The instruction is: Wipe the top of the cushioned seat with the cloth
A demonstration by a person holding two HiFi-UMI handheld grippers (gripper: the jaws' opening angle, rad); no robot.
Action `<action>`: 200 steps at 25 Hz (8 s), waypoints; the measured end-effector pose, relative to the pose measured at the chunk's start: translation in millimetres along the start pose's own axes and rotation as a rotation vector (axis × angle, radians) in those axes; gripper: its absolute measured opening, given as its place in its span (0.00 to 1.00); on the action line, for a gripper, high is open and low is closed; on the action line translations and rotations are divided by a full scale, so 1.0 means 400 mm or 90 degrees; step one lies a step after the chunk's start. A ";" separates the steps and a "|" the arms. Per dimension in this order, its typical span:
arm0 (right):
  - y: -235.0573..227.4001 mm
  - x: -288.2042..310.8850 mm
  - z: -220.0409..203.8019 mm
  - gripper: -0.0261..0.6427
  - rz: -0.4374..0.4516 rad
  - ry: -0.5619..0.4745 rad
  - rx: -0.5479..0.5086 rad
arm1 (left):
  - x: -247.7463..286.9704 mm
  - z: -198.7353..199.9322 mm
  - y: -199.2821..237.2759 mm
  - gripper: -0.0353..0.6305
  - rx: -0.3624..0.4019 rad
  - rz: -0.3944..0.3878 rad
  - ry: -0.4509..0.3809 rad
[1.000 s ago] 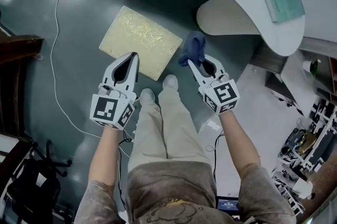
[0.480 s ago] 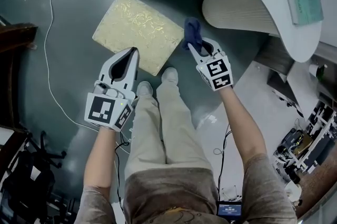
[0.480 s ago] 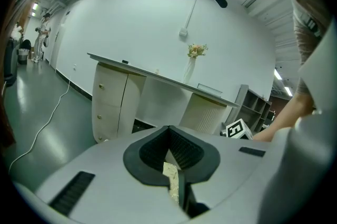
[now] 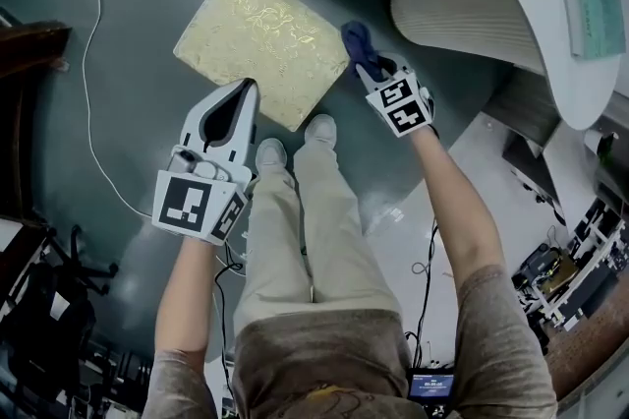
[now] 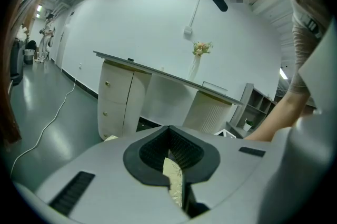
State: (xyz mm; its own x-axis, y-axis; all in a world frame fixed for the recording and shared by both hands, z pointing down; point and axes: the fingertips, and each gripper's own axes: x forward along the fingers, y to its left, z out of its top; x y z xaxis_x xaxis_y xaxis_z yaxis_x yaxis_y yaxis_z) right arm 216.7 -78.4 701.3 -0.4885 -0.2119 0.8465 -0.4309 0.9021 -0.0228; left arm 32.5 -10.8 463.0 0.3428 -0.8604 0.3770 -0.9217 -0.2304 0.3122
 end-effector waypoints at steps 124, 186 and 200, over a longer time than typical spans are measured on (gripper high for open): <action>0.457 0.149 0.187 0.18 0.272 0.072 -0.145 | -0.215 -0.012 0.171 0.08 -0.099 0.130 -0.050; -0.057 0.233 0.386 0.19 0.071 0.077 -0.116 | -0.057 0.097 0.322 0.08 -0.097 0.090 -0.055; 0.003 0.283 0.387 0.18 0.114 0.087 -0.125 | -0.070 0.071 0.414 0.08 -0.126 0.123 -0.058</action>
State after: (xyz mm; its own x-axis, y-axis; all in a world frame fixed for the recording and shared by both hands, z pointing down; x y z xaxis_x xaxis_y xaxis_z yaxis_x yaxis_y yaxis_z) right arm 43.5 -159.3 714.6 -0.4314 -0.0027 0.9022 -0.1861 0.9788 -0.0861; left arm -134.7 -37.9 479.2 0.1380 -0.9190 0.3694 -0.9119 0.0276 0.4095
